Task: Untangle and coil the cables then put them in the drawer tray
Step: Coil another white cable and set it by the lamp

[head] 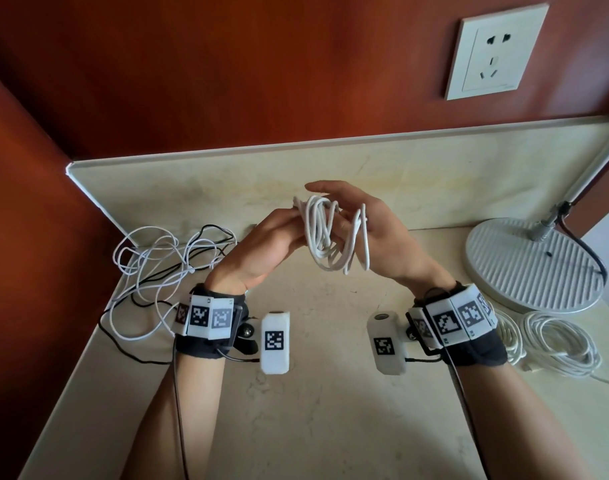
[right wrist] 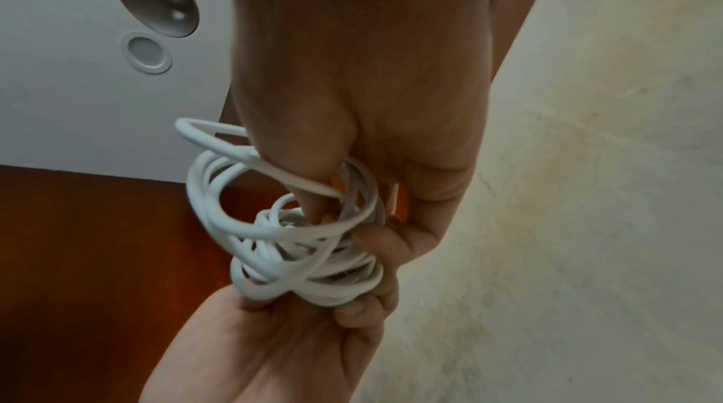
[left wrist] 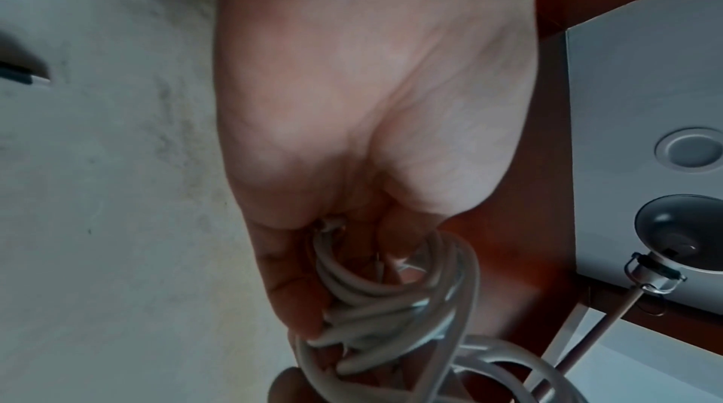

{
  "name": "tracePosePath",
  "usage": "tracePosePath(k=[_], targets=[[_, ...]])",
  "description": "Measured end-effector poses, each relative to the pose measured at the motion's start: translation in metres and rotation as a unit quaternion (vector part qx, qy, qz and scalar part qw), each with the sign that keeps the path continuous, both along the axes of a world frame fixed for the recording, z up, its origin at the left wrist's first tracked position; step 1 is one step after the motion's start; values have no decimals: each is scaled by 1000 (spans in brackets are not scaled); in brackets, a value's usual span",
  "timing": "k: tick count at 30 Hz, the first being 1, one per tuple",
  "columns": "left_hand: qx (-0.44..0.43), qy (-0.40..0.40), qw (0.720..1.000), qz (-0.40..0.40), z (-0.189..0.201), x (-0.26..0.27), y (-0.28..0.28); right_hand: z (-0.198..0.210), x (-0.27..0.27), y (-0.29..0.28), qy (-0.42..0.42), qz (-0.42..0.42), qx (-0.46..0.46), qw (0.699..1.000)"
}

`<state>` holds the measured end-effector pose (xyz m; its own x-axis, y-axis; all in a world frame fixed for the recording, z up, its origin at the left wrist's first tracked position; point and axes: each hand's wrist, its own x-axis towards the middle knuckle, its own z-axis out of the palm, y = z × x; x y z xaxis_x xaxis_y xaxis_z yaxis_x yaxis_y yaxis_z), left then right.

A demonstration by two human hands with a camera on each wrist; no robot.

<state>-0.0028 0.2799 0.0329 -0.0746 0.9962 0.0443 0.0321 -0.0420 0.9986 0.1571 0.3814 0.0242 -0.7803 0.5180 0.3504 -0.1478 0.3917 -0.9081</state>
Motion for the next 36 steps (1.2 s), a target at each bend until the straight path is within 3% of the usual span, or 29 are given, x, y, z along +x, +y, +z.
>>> tracePosePath(k=[6,10,13,18,27,33,36], targets=[[24,28,998,-55,9,12,4,1,4,4,0,-1,-6,1000],[-13,-1,996,89,3,17,9,-1,1,2,9,-45,6,999],[7,63,979,193,-5,19,14,-1,-1,0,12,-75,2,997],[65,111,955,267,-11,14,15,-1,-3,-4,8,-97,-10,995],[35,39,950,308,-5,-4,10,7,6,-5,-8,-36,-26,999],[66,169,918,352,-6,-9,8,-4,4,5,-90,-131,-63,985],[44,249,915,315,-2,-13,6,-7,6,11,-119,-157,-83,977]])
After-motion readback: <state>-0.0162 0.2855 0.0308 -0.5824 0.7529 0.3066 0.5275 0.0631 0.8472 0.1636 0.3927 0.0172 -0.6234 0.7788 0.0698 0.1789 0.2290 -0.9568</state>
